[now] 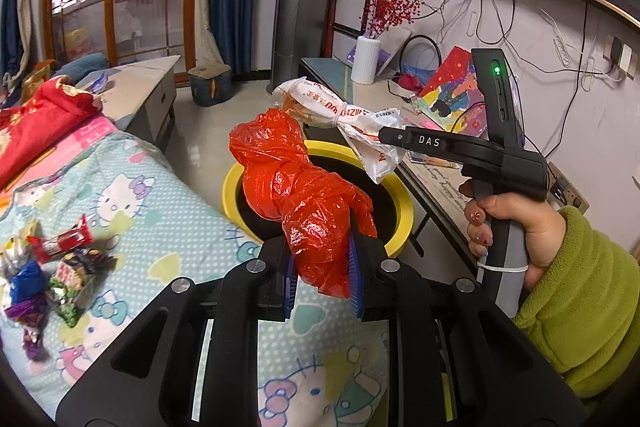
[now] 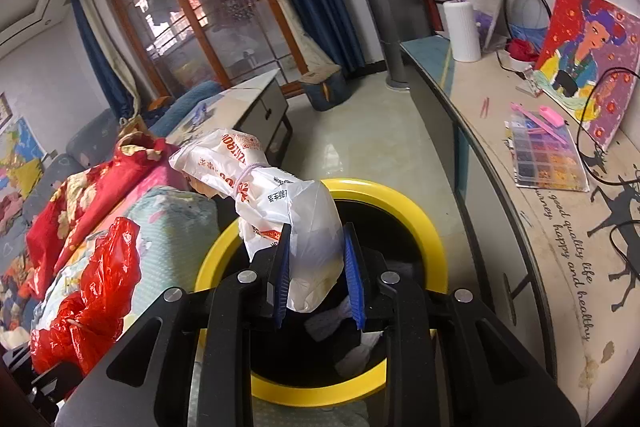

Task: Collect trash
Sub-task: 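Carry both bags over the yellow bin with both tools, then open both tools to drop the bags into the bin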

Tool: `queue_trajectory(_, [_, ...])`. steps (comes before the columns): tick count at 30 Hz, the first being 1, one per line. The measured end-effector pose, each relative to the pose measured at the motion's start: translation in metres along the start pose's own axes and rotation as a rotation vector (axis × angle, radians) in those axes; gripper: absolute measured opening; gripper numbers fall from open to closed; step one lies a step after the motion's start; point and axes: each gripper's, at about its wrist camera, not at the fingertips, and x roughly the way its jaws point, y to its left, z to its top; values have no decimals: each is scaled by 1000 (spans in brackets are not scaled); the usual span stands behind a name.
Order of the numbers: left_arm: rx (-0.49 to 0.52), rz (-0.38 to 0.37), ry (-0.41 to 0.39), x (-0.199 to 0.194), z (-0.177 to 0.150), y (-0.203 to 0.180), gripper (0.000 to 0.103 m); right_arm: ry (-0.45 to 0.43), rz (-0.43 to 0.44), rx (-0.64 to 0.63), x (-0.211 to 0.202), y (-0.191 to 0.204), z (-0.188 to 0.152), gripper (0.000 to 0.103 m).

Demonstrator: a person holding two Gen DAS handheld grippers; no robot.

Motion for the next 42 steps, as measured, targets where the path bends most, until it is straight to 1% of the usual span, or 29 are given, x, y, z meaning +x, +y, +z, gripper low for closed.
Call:
queue_trajectory(9, [6,-16,39,30,-3,-9,15,28,-25,47,11,-20,-1,23])
queue_trajectory(15, [-2,-26,63,50,-4,-8,15,44,-16,82,17,-29,-2,23])
queue_trajectory(17, [-4,-40,71,58,-4,-9,16,51,-4,97,18,-31,-3,27])
queue_trajectory(18, [-7,-46,80,63,-4,-8,18,55,3,104,19,-32,-3,31])
queue_trajectory(19, [-16,-41,85,67,-5,-7,32,60,9,106,20,-32,-3,38])
queue_trajectory(20, [-27,-36,83,68,-4,-6,51,58,5,105,20,-32,-3,40])
queue_trajectory(21, [-43,-41,75,68,-5,-3,56,55,-11,100,19,-32,-3,41])
queue_trajectory(22, [-56,-47,71,68,-4,0,58,53,-14,97,19,-32,-3,44])
queue_trajectory(23, [-61,-48,68,66,-4,2,61,51,-11,96,19,-31,-3,47])
queue_trajectory(24, [-58,-37,63,64,-4,3,65,49,-12,94,18,-31,-3,48])
queue_trajectory(25, [-56,-23,55,61,-4,5,74,46,-17,88,18,-29,-4,49])
queue_trajectory(26, [-60,-17,47,58,-4,7,80,46,-18,81,18,-27,-4,50])
queue_trajectory(29, [-89,-4,24,48,-4,14,84,46,-17,62,18,-20,-6,52])
queue_trajectory(35, [-136,44,0,32,-6,25,84,39,-4,12,13,0,-7,58])
queue_trajectory(38, [-152,79,-22,19,-9,32,84,31,4,-15,9,11,-8,58])
queue_trajectory(42, [-171,126,-30,6,-12,40,84,29,22,-48,5,26,-10,60])
